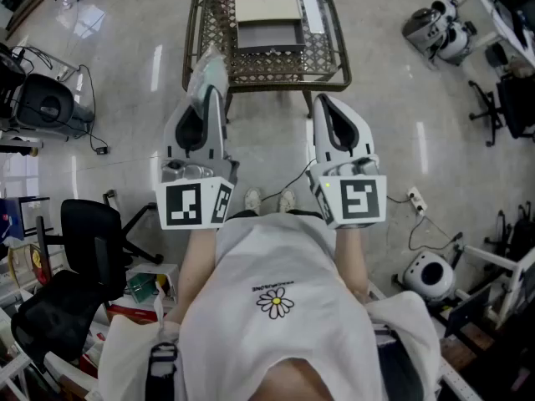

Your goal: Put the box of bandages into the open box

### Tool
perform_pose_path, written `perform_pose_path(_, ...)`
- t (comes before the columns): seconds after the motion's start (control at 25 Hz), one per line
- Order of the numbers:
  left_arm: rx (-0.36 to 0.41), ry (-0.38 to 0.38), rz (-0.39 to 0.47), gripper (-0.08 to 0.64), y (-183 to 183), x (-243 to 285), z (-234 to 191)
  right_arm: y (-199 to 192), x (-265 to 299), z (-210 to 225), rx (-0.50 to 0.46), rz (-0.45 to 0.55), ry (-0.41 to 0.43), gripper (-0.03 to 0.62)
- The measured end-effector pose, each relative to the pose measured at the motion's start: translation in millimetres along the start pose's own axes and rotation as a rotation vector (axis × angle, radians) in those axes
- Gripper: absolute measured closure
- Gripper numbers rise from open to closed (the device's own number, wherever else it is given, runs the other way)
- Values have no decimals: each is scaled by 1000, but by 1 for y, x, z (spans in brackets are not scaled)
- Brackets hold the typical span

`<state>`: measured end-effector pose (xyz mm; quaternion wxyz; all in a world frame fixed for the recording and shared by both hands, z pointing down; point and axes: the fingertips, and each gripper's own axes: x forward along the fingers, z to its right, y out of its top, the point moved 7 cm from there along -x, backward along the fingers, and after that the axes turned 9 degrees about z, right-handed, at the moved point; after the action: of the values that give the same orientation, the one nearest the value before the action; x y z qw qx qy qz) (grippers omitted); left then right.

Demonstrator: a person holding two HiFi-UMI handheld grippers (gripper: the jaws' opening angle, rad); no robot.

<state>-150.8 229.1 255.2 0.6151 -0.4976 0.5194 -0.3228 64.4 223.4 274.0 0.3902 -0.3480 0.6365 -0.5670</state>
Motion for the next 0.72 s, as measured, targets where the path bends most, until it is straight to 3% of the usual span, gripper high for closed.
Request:
perform_pose_path(0.28, 33, -15, 1, 515, 1, -2, 0, 1, -2, -3, -6, 10, -12, 563)
perform_pose_path(0.48, 32, -23, -6, 515, 0, -1, 5, 8, -6, -3, 72, 66, 33, 563)
perform_pose_path(0.72, 37, -23, -6, 515, -1, 3, 20, 8, -10, 7, 56, 67, 39, 563)
